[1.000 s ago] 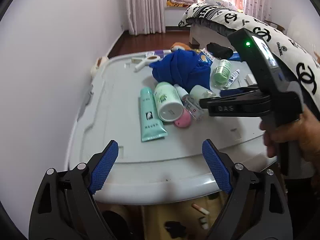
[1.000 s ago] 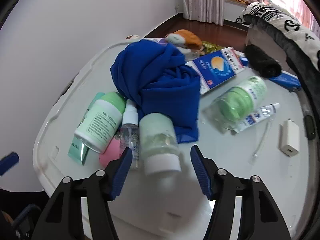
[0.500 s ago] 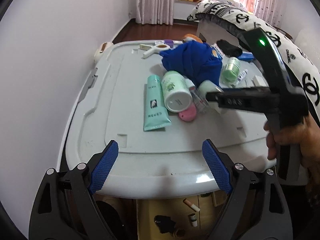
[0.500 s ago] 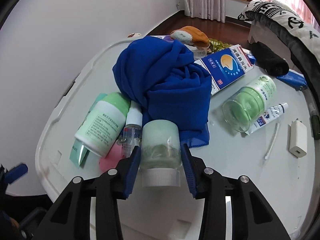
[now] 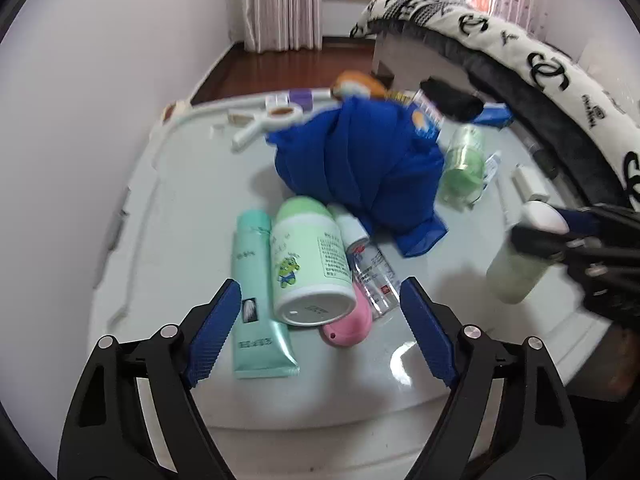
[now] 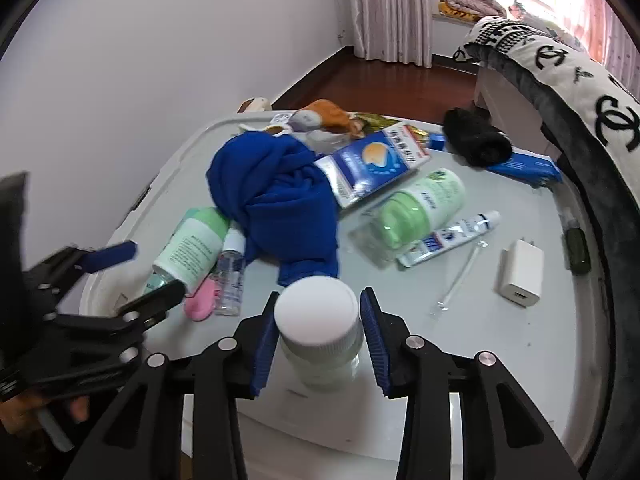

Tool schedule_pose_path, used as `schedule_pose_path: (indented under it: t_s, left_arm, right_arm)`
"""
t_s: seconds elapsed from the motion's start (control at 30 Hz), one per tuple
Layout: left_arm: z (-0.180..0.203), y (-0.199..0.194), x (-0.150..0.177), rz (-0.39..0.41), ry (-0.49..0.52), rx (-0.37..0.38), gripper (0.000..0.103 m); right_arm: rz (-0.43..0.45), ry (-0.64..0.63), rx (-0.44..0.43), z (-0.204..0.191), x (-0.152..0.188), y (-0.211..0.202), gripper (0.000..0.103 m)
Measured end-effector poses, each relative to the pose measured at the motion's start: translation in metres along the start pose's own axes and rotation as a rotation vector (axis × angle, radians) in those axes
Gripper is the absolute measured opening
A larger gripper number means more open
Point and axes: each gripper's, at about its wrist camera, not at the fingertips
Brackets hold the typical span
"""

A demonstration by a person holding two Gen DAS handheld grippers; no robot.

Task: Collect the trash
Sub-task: 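Grasp the green cartoon-label bottle with the left gripper while the right gripper holds the jar, then carry the jar and bottle over the cardboard box and open both grippers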

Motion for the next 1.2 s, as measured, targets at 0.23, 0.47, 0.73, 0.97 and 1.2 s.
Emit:
schedule_pose_path:
  t_s: [0.23,0.47,0.73,0.97,1.2]
  left_arm:
    - [0.004,0.02,0.004,-0.03,-0.015,-0.034,0.074]
    - [-0.002,0.019,0.001,-0.002,-0.046,-0.03,0.049]
    - [0.002,0.001,-0.001,0.035,-0.008,-0.046,0.049]
    - [0.008,0.0,0.001,0.025,0.025,-0.029,0.049]
    - [0.007,0.002,0.003,0.023,0.019,-0.022,0.049]
  right_arm:
    - [-0.008,0.003,0.006,0.007,0.005,0.001,0.036]
    - [-0.006,0.012,0.005,0.012,0.007,-0.002,0.036]
    - [0.0,0.048,-0.016,0.021,0.002,-0.004,0.029]
    - [-0.03,0.013,0.054,0.018,0.013,0.016,0.066]
    - [-0.069,-0.07,0.068,0.01,0.023,0.038,0.041]
Point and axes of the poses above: each gripper's, at about its wrist camera, not at the fingertips, and y roughly the way its jaws point, z to its right, x to its underside, and after that the axes turned 8 degrees about z, right-handed
